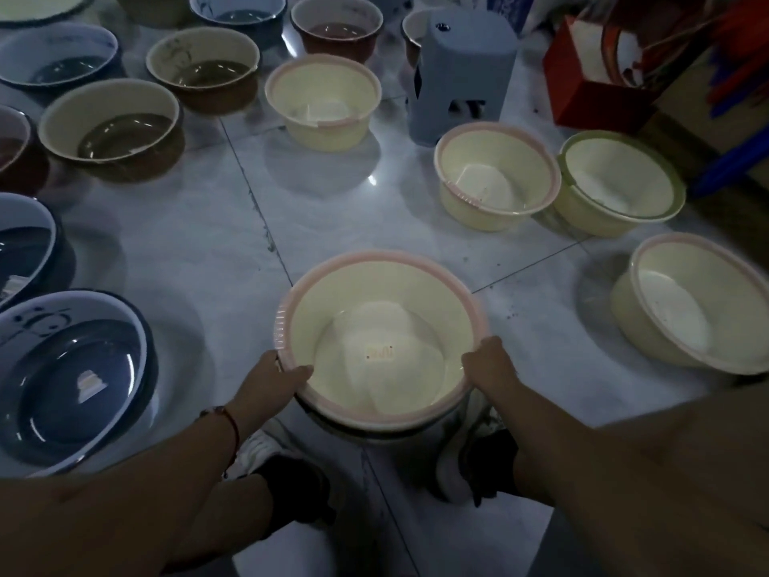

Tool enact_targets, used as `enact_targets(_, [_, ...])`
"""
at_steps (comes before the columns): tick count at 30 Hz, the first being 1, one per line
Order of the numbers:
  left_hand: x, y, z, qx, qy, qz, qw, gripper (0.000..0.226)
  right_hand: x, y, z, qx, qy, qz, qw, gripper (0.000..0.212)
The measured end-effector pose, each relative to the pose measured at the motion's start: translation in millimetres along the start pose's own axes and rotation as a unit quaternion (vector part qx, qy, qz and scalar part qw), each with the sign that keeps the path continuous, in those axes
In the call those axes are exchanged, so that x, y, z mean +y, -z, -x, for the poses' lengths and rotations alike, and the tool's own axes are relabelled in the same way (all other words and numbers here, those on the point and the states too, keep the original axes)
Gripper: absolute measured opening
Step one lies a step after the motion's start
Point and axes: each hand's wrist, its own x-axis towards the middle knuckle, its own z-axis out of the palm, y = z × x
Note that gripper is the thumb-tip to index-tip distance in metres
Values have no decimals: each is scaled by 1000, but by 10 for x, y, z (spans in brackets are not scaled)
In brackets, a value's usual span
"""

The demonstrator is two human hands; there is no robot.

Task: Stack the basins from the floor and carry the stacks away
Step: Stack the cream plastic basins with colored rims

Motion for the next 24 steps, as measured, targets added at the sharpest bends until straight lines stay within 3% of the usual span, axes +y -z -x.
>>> enact_targets(2, [-41, -21, -124, 0, 15, -18, 1000, 70, -8, -41, -50, 12, -5, 4, 1000, 41])
enact_targets(4, [-26, -68, -268, -11, 21, -28, 999, 90, -22, -67, -116, 22, -3, 7, 1000, 51])
enact_targets(7, [199, -141, -415, -22, 30, -53, 998, 80, -77, -35, -283, 23, 3, -4, 1000, 62])
enact_targets(10, [440, -189, -653, -25, -4, -79, 997, 84, -149, 66, -509, 6, -9, 7, 1000, 59])
enact_targets(13, [555, -357, -934, -22, -7, -105, 994, 71, -148, 92, -841, -7, -24, 19, 1000, 56])
enact_targets(19, [667, -763, -1472, 25, -9, -83, 996, 42, -253, -60, -1410, 107, -83, -65, 989, 56])
enact_targets(21, [802, -757, -1568, 18, -2, -103, 995, 47, -289, 7, -1508, 92, -91, -71, 989, 53])
enact_targets(24, [996, -546, -1561, -67, 39, -201, 977, 73, -351, 283, -1460, 2, -72, -8, 997, 58])
